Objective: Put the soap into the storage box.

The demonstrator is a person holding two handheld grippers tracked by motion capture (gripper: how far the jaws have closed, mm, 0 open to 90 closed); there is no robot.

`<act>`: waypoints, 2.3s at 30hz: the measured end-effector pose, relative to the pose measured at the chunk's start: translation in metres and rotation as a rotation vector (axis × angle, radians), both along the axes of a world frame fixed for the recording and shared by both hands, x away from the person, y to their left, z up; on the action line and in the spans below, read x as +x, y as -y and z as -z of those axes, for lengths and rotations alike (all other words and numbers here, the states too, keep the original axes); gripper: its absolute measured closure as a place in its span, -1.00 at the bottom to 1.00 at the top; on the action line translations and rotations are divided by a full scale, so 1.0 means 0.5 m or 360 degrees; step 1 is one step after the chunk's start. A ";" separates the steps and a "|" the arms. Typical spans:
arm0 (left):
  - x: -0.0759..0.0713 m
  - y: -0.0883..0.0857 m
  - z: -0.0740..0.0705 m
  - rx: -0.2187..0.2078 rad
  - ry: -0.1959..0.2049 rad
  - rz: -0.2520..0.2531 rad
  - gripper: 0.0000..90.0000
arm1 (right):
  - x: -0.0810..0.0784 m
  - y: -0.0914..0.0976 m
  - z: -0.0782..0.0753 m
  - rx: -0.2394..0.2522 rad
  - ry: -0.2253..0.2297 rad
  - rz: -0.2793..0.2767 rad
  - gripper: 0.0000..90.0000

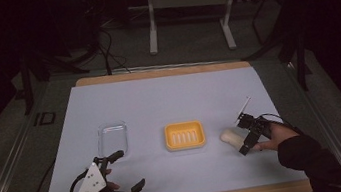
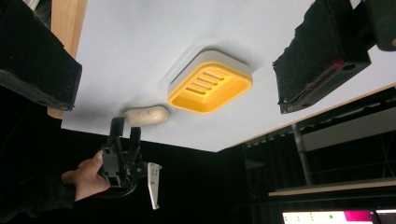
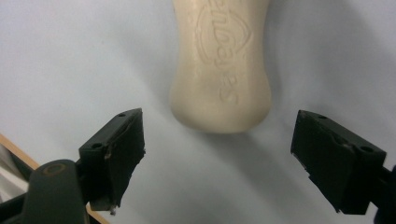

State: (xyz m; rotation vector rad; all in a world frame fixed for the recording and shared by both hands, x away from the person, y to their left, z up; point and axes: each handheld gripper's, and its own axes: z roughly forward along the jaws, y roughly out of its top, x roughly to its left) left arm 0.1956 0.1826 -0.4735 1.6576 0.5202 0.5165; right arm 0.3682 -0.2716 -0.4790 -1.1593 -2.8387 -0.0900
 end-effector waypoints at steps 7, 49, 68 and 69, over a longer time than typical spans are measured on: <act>0.000 0.000 0.000 -0.0001 0.0000 -0.0001 -0.98 | 0.003 -0.006 0.007 0.0062 0.0034 0.0026 -0.58; -0.001 0.001 0.001 0.0008 0.0000 0.0004 -0.98 | 0.004 -0.036 0.042 0.0159 0.0374 -0.0121 0.09; 0.002 0.002 0.002 0.0008 -0.0008 0.0003 -0.98 | 0.013 -0.010 0.019 0.0220 0.0316 -0.0293 0.11; 0.002 0.002 0.002 0.0008 -0.0008 0.0003 -0.98 | 0.015 -0.008 0.016 0.0220 0.0318 -0.0314 0.11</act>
